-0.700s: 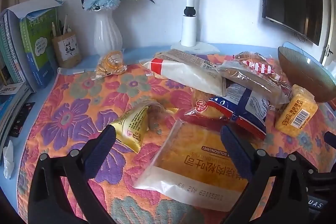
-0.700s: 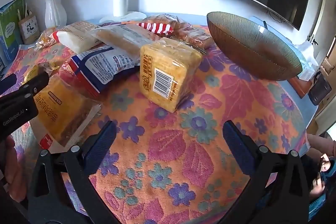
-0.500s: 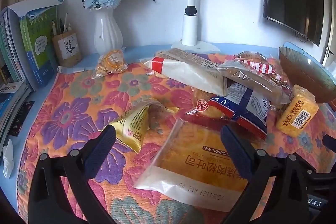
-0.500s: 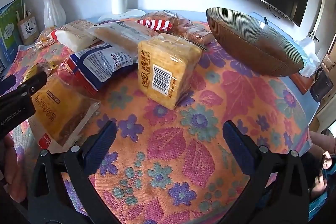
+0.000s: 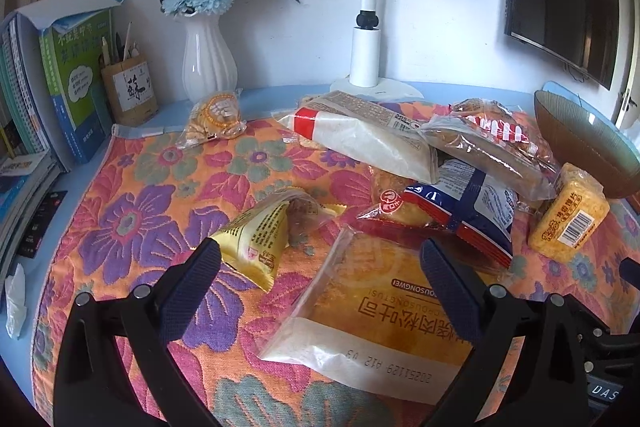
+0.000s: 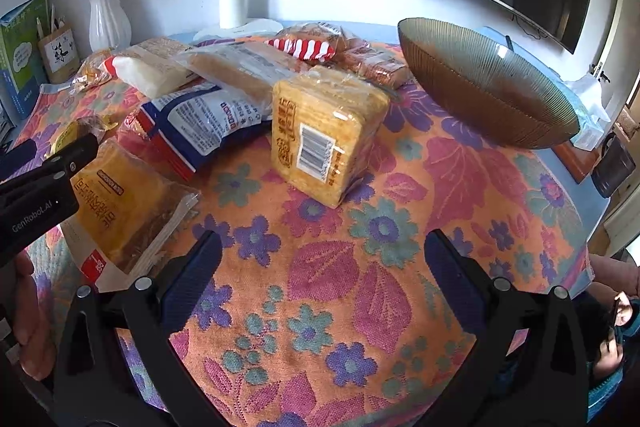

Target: Organize snacks

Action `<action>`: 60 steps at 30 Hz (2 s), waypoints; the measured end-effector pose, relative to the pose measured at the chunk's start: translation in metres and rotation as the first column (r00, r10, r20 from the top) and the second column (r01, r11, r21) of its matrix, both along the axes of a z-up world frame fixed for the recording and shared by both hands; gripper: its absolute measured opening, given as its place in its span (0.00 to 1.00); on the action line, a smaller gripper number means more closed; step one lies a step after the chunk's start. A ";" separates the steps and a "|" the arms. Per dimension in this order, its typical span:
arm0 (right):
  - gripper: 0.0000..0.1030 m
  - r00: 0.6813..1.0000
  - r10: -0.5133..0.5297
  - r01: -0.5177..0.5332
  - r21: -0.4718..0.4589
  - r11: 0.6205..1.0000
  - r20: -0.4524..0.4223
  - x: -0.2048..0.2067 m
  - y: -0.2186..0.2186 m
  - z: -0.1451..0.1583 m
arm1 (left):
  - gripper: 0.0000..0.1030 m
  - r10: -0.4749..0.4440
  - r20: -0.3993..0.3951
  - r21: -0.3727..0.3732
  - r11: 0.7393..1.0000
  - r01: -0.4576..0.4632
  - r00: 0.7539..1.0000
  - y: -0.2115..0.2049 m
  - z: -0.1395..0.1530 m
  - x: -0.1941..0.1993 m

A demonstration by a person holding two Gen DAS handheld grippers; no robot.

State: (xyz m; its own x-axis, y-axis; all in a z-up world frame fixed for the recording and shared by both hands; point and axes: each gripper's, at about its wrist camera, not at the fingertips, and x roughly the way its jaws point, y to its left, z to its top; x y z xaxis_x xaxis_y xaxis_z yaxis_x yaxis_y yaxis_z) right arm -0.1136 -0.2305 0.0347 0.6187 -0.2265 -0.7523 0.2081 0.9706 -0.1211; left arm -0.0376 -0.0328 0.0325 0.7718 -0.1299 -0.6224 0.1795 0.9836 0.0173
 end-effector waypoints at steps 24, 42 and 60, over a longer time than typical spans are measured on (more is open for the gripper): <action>0.97 0.999 0.011 -0.009 0.074 0.997 -0.032 0.013 -0.003 -0.022 | 0.95 0.028 0.008 0.122 0.992 -0.028 1.000 -0.016 -0.003 0.001; 0.97 0.999 0.008 -0.004 0.100 0.995 -0.037 0.011 -0.009 -0.026 | 0.95 0.037 -0.001 0.121 0.992 -0.036 0.999 -0.015 -0.005 0.002; 0.97 1.000 0.011 -0.008 0.089 0.996 -0.026 0.008 -0.009 -0.027 | 0.95 0.035 0.002 0.127 0.991 -0.035 0.999 -0.015 -0.005 0.001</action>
State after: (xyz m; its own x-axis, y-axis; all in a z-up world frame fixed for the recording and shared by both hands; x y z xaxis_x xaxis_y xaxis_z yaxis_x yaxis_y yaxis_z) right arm -0.1052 -0.2393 0.0077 0.6000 -0.1519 -0.7854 0.1966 0.9797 -0.0393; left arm -0.0364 -0.0478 0.0272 0.7744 -0.0231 -0.6323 0.1452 0.9792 0.1420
